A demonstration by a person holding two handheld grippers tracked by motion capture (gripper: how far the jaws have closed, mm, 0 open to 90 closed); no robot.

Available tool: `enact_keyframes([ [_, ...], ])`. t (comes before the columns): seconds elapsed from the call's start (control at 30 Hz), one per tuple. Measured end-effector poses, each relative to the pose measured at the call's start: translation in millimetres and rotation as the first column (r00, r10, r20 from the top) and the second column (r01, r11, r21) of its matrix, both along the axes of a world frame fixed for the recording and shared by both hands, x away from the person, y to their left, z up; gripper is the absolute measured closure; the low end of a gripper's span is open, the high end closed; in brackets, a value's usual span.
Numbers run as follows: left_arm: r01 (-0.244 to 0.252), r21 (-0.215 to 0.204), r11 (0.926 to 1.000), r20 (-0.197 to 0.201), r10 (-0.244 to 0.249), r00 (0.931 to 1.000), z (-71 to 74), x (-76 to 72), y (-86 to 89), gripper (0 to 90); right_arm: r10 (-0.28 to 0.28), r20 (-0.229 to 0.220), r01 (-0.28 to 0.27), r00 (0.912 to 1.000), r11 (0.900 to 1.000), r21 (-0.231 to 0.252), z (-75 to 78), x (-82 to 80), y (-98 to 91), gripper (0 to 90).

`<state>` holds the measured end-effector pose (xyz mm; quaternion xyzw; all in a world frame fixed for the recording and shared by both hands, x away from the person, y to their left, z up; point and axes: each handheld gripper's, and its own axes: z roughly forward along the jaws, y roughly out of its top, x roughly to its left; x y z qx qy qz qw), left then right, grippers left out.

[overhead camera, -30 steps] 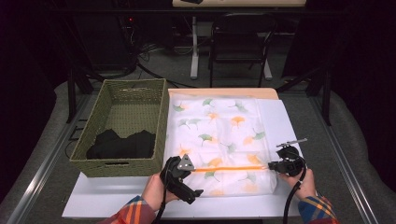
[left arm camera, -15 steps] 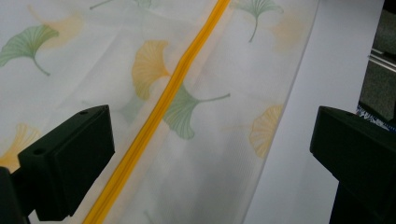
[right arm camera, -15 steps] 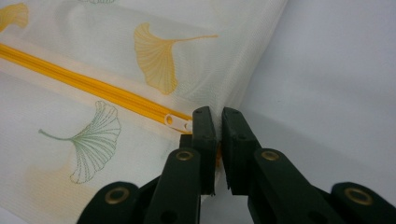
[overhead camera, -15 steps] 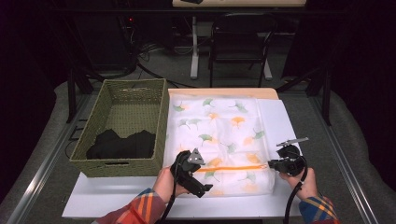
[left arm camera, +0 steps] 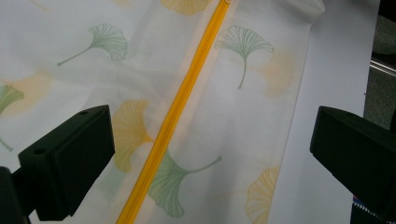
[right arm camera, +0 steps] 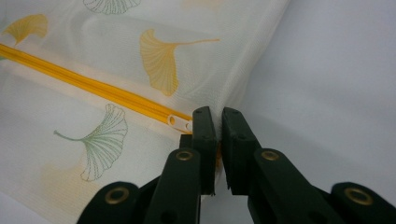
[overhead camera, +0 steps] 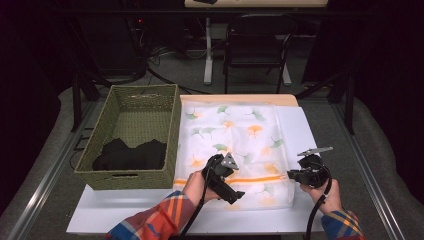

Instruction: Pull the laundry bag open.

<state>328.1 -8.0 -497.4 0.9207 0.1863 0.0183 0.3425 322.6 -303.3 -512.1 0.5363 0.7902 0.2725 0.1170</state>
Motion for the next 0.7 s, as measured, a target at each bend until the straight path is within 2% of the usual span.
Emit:
enact_keyframes([
  [0.43, 0.067, 0.008, 0.9977, -0.013, -0.067, 0.9977, -10.3, 8.5, -43.7, 0.0, 0.022, 0.033, -0.022, 0.9992, 0.9997, 0.014, 3.7, -2.5, -1.2, 85.4],
  [0.7, 0.092, 0.007, 0.9957, -0.009, -0.092, 0.9957, -12.3, 10.9, -60.3, 0.0, 0.023, 0.039, -0.024, 0.9990, 0.9996, 0.015, 7.8, -3.9, -0.4, 85.5],
])
